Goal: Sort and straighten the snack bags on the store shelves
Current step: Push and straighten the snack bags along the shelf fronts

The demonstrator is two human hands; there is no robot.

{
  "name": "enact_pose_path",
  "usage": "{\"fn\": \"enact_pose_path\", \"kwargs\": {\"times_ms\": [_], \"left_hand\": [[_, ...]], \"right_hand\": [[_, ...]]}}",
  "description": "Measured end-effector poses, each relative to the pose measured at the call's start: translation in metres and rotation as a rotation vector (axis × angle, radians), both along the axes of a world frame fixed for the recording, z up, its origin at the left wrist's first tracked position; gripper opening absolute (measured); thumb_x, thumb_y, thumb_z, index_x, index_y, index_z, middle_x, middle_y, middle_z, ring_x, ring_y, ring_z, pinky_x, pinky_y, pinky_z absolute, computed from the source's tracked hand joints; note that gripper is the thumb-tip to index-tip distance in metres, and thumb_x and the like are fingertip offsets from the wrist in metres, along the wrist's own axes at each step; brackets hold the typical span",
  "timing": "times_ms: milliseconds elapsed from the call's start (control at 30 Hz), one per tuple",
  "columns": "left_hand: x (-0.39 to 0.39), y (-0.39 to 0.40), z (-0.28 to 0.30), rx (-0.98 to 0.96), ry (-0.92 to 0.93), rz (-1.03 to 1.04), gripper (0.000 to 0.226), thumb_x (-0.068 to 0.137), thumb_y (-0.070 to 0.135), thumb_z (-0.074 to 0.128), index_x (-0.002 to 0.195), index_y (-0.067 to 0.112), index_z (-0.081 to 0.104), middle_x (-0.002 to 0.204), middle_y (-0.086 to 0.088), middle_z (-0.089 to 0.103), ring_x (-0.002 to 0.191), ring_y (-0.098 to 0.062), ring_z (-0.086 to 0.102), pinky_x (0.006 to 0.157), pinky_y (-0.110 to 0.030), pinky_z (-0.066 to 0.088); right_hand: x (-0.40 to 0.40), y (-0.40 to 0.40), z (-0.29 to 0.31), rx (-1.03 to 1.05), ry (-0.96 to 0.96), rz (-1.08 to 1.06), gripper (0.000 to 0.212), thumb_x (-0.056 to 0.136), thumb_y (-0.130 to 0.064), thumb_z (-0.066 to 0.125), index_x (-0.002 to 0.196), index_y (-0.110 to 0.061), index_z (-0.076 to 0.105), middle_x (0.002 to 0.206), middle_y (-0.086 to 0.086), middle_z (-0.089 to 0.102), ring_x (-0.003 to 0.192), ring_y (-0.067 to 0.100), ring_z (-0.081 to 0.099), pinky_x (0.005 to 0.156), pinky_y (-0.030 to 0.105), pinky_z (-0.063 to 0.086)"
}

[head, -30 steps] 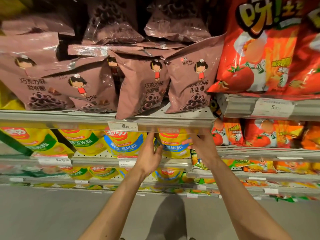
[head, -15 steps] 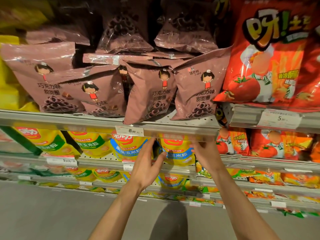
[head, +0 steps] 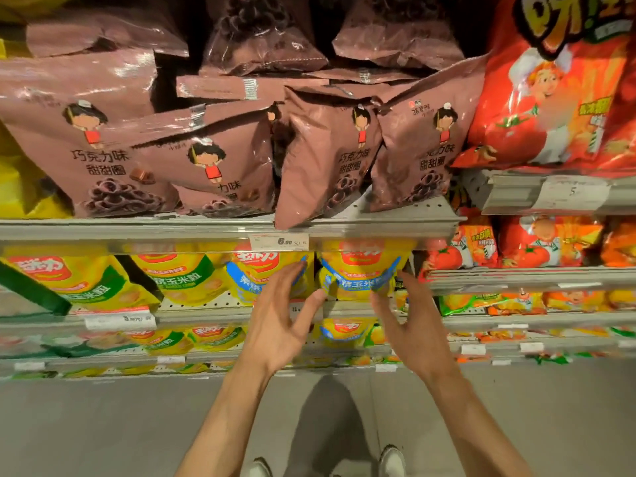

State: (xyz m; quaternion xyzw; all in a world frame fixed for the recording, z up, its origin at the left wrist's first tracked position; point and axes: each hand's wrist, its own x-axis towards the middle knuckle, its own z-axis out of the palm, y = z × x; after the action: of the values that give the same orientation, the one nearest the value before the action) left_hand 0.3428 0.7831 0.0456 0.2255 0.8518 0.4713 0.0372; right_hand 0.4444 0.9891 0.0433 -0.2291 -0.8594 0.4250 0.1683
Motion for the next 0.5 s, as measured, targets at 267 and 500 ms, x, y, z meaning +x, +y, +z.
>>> {"fn": "enact_pose_path", "kwargs": {"times_ms": [267,500], "left_hand": [[0.002,-0.070,-0.004,-0.026,0.007,-0.139,0.065,0.090,0.063,0.053,0.140,0.021,0.057,0.138,0.006,0.057,0.128,-0.007,0.053,0.106,-0.015,0.039],[0.026,-0.091,0.014,0.014,0.029,-0.110,0.057,0.087,0.058,0.061,0.134,0.025,0.059,0.127,0.014,0.058,0.119,-0.006,0.061,0.100,-0.033,0.052]], "right_hand": [[0.049,-0.081,-0.004,-0.051,-0.067,-0.163,0.066,0.088,-0.061,0.063,0.140,-0.022,0.055,0.138,-0.003,0.058,0.128,0.015,0.054,0.107,0.034,0.044],[0.068,-0.084,0.019,-0.046,-0.028,-0.137,0.065,0.083,-0.062,0.060,0.137,-0.027,0.057,0.130,-0.010,0.058,0.117,0.005,0.057,0.100,0.031,0.047]]}}
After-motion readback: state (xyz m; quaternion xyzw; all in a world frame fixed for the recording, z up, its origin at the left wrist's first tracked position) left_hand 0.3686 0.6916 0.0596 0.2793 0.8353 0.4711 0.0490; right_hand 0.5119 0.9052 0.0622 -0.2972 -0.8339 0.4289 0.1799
